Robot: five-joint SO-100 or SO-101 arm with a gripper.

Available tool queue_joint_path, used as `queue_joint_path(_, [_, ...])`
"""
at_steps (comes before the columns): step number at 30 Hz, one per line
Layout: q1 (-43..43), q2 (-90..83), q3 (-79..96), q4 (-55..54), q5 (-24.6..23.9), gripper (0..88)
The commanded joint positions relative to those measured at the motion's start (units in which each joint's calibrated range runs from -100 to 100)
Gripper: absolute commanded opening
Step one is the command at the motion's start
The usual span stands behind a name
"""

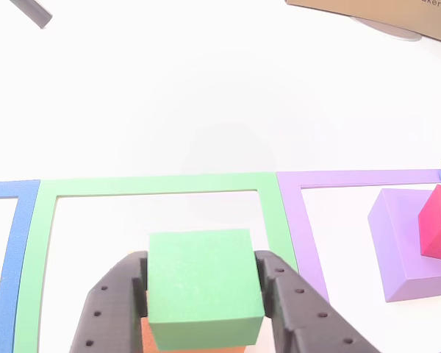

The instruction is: Tower of hanoi

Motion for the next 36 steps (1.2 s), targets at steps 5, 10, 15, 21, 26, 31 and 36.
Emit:
queue_joint_path(5, [-1.09, 0.42, -4.0, -1.13, 0.36, 8.2])
queue_joint_path(10, [-1.09, 2.44, -5.45, -1.29, 0.36, 8.2])
queue_joint_path(15, [-0.71, 4.45, -6.27, -1.45, 0.36, 8.7])
queue_joint_path(21, [-0.32, 4.86, -5.81, -1.53, 0.36, 18.1])
queue_joint_path(26, [-0.23, 4.45, -5.45, -1.53, 0.36, 22.9])
queue_joint_path(31, [0.16, 3.0, -4.91, -1.53, 0.36, 25.8])
queue_joint_path(36, [0.35, -0.39, -4.18, -0.64, 0.36, 26.8])
